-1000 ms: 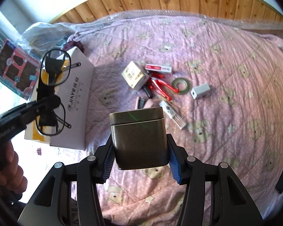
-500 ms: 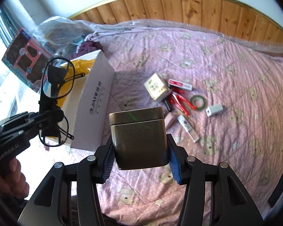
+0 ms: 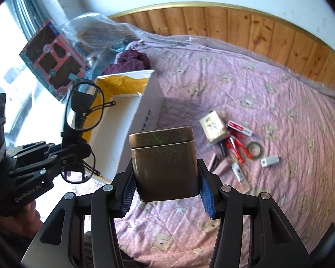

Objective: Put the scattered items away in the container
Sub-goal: 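Lift and carry the glasses and tin toward the white box with both tools, then lower the glasses and tin into the white box with both tools, then open both tools to release glasses and tin, then withdraw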

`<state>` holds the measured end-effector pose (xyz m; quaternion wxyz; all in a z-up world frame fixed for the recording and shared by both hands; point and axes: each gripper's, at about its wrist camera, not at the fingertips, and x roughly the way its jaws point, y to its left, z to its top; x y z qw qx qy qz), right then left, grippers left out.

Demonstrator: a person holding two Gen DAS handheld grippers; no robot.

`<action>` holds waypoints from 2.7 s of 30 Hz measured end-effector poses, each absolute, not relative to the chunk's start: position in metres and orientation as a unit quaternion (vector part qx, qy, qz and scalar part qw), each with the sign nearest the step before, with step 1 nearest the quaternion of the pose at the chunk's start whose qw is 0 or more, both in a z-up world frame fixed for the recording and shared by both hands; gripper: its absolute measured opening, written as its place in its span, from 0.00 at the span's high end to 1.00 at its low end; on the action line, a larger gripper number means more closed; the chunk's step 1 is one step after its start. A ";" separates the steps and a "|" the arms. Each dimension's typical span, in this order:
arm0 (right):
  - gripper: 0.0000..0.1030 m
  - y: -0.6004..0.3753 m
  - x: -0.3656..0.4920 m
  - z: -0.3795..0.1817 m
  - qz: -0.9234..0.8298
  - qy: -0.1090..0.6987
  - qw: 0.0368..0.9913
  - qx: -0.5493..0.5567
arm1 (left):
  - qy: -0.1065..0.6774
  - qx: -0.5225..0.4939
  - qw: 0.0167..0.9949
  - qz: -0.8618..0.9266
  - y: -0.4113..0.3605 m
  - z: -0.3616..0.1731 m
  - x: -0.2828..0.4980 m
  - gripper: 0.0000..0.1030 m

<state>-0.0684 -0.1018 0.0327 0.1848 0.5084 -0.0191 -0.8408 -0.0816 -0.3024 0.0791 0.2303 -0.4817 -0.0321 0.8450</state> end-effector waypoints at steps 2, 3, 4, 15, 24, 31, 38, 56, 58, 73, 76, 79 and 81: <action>0.48 -0.107 -0.070 0.036 -0.841 -0.016 0.190 0.507 | -0.031 -0.481 0.221 0.848 -0.307 0.079 -0.083 0.90; 0.48 -0.110 -0.072 0.038 -0.841 -0.014 0.193 0.506 | -0.028 -0.481 0.216 0.849 -0.309 0.079 -0.083 0.90; 0.48 -0.113 -0.073 0.040 -0.841 -0.012 0.195 0.505 | -0.027 -0.480 0.211 0.851 -0.311 0.080 -0.084 0.90; 0.48 -0.152 -0.088 0.051 -0.836 0.015 0.226 0.500 | -0.005 -0.481 0.164 0.861 -0.334 0.082 -0.092 0.90; 0.48 -0.201 -0.097 0.045 -0.822 0.046 0.259 0.505 | -0.018 -0.488 0.147 0.860 -0.356 0.079 -0.100 0.90; 0.48 -0.233 -0.103 0.035 -0.807 0.062 0.278 0.518 | -0.030 -0.496 0.132 0.858 -0.375 0.074 -0.103 0.90; 0.48 -0.260 -0.107 0.026 -0.795 0.079 0.293 0.526 | -0.039 -0.506 0.116 0.854 -0.396 0.065 -0.108 0.90; 0.48 -0.289 -0.135 -0.038 -0.743 0.101 0.302 0.588 | -0.045 -0.553 0.108 0.825 -0.415 0.020 -0.138 0.90; 0.48 -0.290 -0.138 -0.047 -0.737 0.102 0.302 0.596 | -0.043 -0.559 0.110 0.820 -0.414 0.014 -0.142 0.90; 0.48 -0.303 -0.171 -0.096 -0.706 0.105 0.283 0.641 | -0.057 -0.626 0.115 0.769 -0.425 -0.039 -0.181 0.90; 0.48 -0.306 -0.173 -0.101 -0.702 0.112 0.283 0.644 | -0.062 -0.637 0.123 0.758 -0.430 -0.046 -0.187 0.90; 0.48 -0.310 -0.175 -0.103 -0.700 0.118 0.286 0.644 | -0.067 -0.644 0.125 0.751 -0.433 -0.050 -0.193 0.90; 0.48 -0.313 -0.176 -0.104 -0.699 0.120 0.289 0.643 | -0.071 -0.648 0.123 0.749 -0.436 -0.052 -0.196 0.90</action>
